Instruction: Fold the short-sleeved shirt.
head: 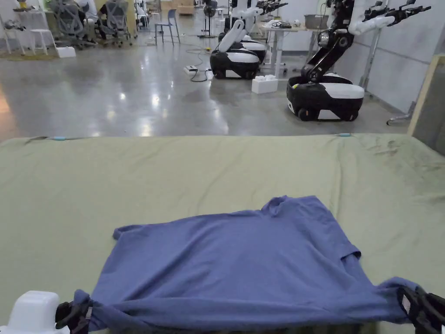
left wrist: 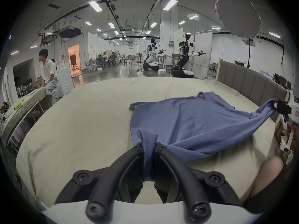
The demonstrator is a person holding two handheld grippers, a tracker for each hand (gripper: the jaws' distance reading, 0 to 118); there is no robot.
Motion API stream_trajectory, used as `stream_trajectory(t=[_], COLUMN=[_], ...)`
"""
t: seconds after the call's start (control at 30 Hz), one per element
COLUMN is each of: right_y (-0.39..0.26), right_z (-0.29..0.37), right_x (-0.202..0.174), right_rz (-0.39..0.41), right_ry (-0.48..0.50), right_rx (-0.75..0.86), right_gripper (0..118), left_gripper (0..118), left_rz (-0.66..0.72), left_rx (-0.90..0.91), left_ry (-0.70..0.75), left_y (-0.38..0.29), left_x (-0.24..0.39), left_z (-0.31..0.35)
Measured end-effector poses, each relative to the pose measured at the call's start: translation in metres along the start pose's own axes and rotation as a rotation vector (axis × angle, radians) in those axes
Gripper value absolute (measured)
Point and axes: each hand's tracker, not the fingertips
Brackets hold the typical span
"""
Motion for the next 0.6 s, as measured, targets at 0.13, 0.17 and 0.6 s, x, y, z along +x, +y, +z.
stream_trajectory(t=[0.13,0.17,0.6], right_y=[-0.036,-0.043,-0.063], right_z=[0.032,0.035,0.069], right_x=[-0.010,-0.011,-0.024], right_rz=[0.039,0.052,-0.006], right_ry=[-0.004,-0.008,-0.049], right_rx=[-0.074,-0.104,-0.058], right_gripper=[5,5,118], left_gripper=[10,11,118], left_rz=[-0.006,-0.008,0.102], left_rx=[-0.039,-0.088,-0.056], left_ry=[-0.031,-0.018,0.022], left_y=[-0.034,-0.042,-0.068], left_x=[-0.001,0.001,-0.018], left_z=[0.028,0.032,0.093])
